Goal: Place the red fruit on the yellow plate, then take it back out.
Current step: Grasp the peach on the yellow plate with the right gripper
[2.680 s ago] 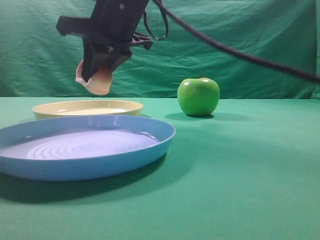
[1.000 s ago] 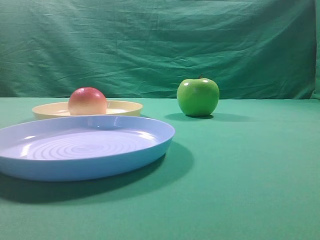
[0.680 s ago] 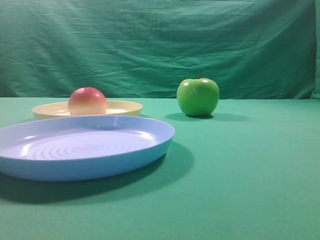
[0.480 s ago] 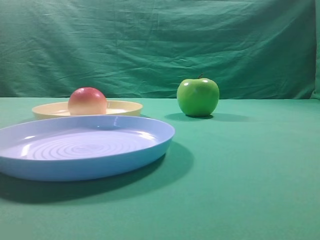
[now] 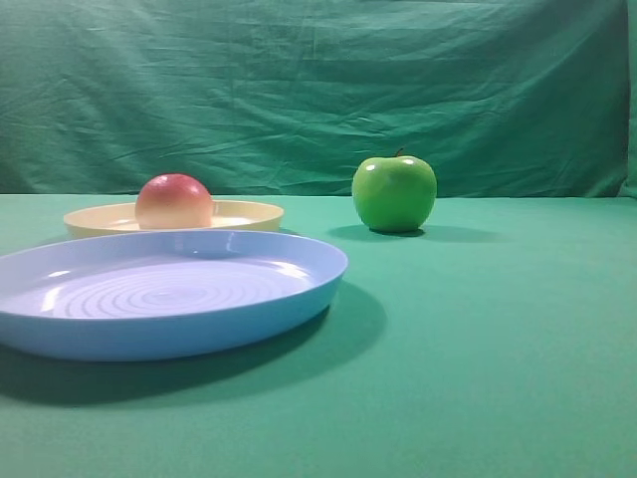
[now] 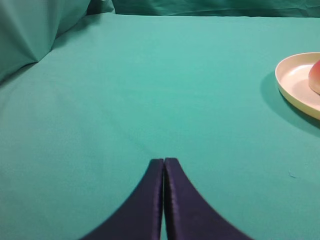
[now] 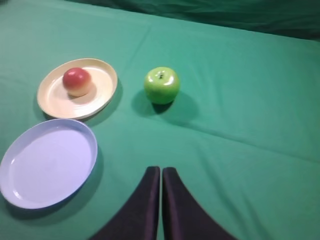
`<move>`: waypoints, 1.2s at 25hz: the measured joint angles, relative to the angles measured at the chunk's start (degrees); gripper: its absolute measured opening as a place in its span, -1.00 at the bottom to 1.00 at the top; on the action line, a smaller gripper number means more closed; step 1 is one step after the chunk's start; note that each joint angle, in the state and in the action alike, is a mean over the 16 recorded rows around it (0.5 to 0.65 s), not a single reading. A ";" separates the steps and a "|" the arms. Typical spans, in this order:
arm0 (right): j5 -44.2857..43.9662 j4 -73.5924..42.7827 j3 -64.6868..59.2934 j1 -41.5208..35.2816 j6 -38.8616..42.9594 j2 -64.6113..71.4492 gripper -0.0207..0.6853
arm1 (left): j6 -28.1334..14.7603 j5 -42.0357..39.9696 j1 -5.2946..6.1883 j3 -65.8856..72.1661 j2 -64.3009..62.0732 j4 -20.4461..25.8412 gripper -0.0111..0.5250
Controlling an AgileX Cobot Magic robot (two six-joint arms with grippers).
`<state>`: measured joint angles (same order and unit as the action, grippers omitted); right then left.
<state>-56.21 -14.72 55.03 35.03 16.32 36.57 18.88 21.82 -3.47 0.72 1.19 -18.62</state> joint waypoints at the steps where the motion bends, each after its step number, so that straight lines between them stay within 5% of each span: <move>1: 1.77 -0.66 -1.90 -1.30 0.33 -1.30 -0.94 | 0.00 0.00 0.00 0.00 0.00 0.00 -0.96; 15: 30.78 -3.25 -32.64 -23.15 0.84 -20.17 -0.94 | 0.00 0.00 0.00 0.00 0.00 0.00 -0.96; 30: 34.26 1.66 -53.05 -32.85 0.91 -36.69 -0.94 | 0.00 0.00 0.00 0.00 0.00 0.00 -0.96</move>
<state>-21.95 -13.05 1.99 2.18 17.23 -0.11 18.88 21.82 -3.47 0.72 1.19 -18.62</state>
